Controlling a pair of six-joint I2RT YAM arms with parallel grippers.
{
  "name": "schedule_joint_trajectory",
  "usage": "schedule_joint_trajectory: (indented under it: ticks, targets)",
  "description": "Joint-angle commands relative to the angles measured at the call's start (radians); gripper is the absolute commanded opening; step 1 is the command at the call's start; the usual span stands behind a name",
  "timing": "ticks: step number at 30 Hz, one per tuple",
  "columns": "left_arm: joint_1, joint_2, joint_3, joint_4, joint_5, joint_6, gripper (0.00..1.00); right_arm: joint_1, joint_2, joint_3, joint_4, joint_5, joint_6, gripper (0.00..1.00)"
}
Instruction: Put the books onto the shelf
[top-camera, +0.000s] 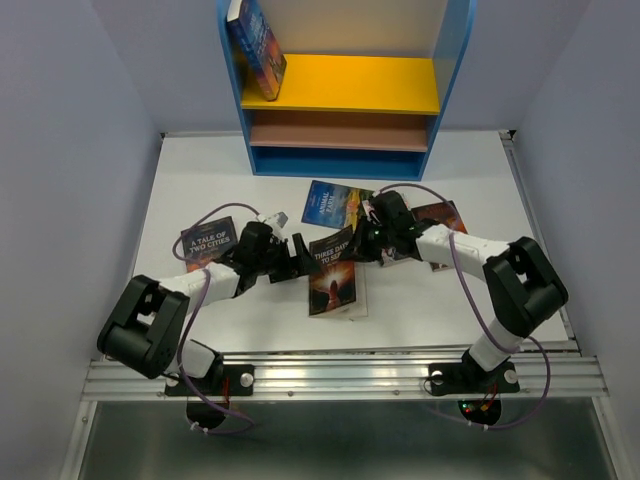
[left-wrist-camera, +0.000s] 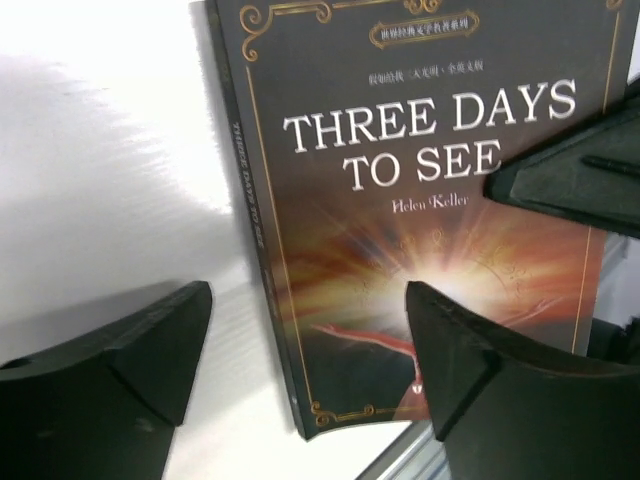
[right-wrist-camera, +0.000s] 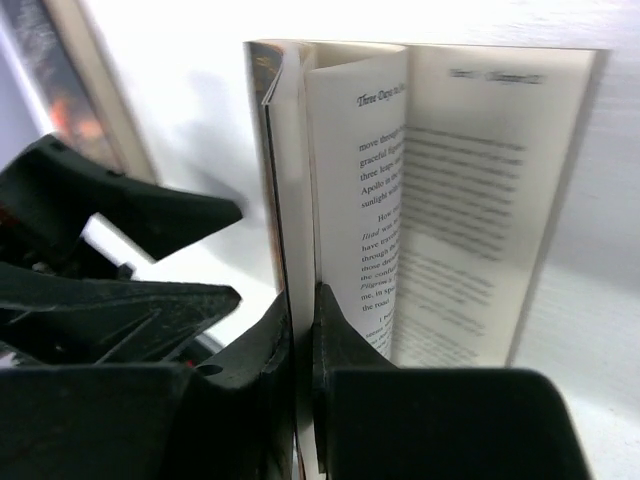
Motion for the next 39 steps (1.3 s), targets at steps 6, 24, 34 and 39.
schedule_joint_trajectory:
  ticks: [6,24,34,39]
  targets:
    - [0.062,-0.133,-0.095,0.192,0.167,-0.019,0.99,-0.072,-0.15,-0.054,0.285,-0.298,-0.033,0.01]
    - [0.067,-0.294,-0.172,0.535,0.368,-0.121,0.99,-0.141,-0.252,-0.118,0.674,-0.551,0.151,0.01]
    - [0.067,-0.34,-0.164,0.667,0.424,-0.188,0.55,-0.141,-0.251,-0.126,0.743,-0.588,0.166,0.01]
    - [0.067,-0.375,-0.15,0.67,0.416,-0.184,0.0,-0.141,-0.236,-0.132,0.75,-0.594,0.148,0.12]
